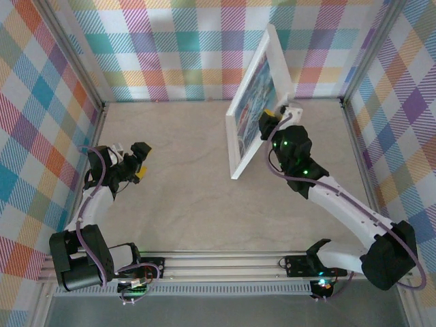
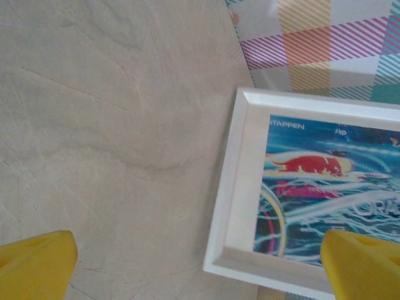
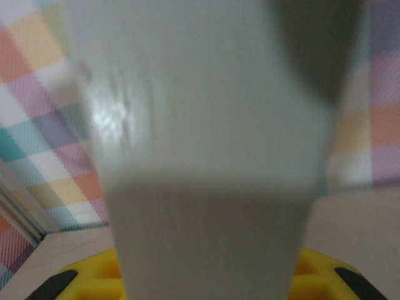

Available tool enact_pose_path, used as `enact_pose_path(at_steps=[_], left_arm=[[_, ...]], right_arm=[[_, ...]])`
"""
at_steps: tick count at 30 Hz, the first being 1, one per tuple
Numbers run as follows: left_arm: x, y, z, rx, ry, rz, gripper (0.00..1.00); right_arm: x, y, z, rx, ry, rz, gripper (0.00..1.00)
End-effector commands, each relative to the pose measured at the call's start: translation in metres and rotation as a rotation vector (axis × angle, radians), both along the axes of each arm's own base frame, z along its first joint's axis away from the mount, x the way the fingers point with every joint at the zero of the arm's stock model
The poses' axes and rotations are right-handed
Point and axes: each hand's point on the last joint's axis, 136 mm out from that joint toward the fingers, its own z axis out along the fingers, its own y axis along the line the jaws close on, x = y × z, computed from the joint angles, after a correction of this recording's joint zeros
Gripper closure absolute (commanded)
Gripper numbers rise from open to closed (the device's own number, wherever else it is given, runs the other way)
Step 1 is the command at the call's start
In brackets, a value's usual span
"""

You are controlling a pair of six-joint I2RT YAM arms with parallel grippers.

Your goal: Put the photo into the frame

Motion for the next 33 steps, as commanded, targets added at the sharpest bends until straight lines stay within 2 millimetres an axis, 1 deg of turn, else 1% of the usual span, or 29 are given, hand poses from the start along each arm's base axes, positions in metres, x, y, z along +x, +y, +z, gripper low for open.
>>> enact_pose_path(at_steps=[1,3,7,11,14,18,22,24,29,33], left_arm=[[-0.002,0.004,0.001,0.024,-0.007,0.006,0.00],[-0.003,0.004,0.000,0.024,-0.002,0.009,0.00],[-0.003,0.004,-0.003,0.017,0.005,0.013,0.00],[-0.005,0.002,-0.006,0.017,0.012,0.010,0.00],[-0.006,-0.001,-0.008,0.022,0.023,-0.001,0.00],[-0.006,-0.006,-0.014,0.030,0.040,-0.018,0.00],[-0.004,-0.012,-0.019,0.034,0.057,-0.031,0.00],[-0.001,-0.018,-0.019,0.041,0.057,-0.041,0.00],[0.014,-0.032,-0.017,0.071,0.046,-0.070,0.00],[0.027,-0.054,-0.016,0.101,0.044,-0.129,0.00]], right_arm=[[-0.007,-0.019,-0.026,0.227,0.117,-0.022,1.00],[-0.009,-0.033,-0.042,0.264,0.160,-0.060,1.00],[-0.012,-0.060,-0.081,0.349,0.248,-0.156,1.00],[-0.014,-0.076,-0.116,0.452,0.307,-0.234,1.00],[-0.015,-0.088,-0.139,0.533,0.355,-0.281,1.00],[-0.016,-0.096,-0.154,0.549,0.406,-0.277,1.00],[-0.022,-0.104,-0.177,0.603,0.503,-0.252,1.00],[-0.031,-0.106,-0.192,0.632,0.563,-0.238,1.00],[-0.055,-0.112,-0.224,0.613,0.688,-0.223,1.00],[-0.067,-0.113,-0.250,0.640,0.757,-0.211,1.00]])
